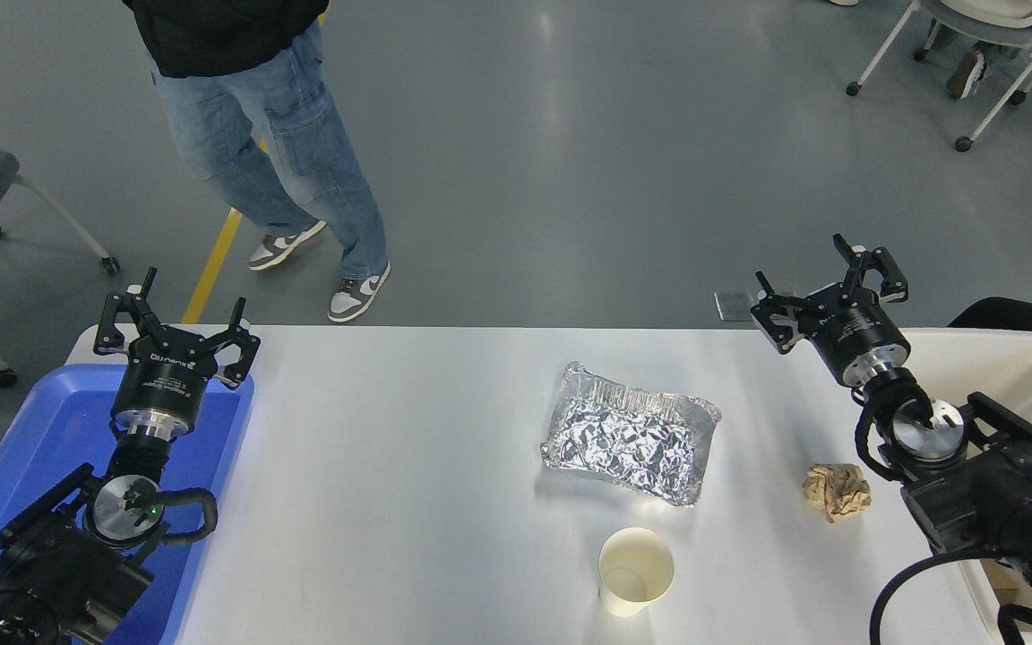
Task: Pick up paper cup place in dustbin
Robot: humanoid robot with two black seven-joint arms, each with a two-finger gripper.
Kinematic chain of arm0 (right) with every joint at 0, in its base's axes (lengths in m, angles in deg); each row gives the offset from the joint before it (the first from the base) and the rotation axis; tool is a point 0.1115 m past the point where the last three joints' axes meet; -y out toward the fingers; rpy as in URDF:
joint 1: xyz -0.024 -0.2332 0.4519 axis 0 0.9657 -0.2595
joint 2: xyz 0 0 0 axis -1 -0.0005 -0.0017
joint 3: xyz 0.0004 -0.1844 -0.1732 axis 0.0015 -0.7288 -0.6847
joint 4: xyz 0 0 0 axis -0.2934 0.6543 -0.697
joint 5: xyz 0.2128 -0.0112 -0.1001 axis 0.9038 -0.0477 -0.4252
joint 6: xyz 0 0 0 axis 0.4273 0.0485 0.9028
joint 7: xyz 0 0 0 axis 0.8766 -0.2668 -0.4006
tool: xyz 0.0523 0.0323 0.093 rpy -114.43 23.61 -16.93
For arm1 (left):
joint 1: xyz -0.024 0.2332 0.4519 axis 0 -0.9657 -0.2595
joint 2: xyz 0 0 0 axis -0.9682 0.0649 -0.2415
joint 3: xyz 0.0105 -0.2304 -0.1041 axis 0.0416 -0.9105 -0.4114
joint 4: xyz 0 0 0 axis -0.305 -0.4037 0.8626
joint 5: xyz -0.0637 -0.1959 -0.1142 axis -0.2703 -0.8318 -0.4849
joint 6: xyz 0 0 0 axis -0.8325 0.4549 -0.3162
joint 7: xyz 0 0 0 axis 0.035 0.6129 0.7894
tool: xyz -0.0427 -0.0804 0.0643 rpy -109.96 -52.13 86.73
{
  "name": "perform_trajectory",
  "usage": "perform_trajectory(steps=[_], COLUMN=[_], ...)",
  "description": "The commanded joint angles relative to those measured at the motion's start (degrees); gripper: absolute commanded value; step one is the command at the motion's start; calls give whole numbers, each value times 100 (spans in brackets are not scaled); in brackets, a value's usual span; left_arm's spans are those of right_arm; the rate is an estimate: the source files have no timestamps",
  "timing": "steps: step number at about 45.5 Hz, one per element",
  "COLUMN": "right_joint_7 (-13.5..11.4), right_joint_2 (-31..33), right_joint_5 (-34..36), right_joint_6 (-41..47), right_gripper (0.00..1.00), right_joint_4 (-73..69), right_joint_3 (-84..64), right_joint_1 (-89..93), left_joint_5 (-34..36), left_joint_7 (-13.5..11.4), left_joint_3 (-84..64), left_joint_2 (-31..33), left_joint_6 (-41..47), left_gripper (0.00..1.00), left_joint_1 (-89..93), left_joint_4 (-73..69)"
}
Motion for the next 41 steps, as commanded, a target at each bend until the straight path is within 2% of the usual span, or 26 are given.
perform_trajectory(steps=[1, 11, 18, 32, 41], right_joint_7=[1, -25, -34, -52, -43], right_joint_2=[-20, -20, 24, 481, 1166], right_joint_5=[49, -30, -609, -3105, -4677], right_joint_6=[5, -4, -12, 32, 111], right_gripper=[100, 100, 100, 100, 100], right_joint_4=[13, -13, -22, -338, -2173], right_joint_3=[-41, -173, -910, -4030, -6042], right_joint_1=[58, -83, -776, -3114, -4573], left_joint_5=[26, 9, 9, 0, 0], left_joint_7=[-6, 3, 3, 3, 3], left_joint_3=[0, 1, 1, 1, 1], left_joint_2=[0, 0, 0, 0, 0], left_joint_6=[-8, -8, -8, 1, 1], left_gripper=[100, 100, 100, 100, 100], left_joint_1=[-14, 3, 3, -6, -6], left_joint_4=[6, -2, -2, -2, -2])
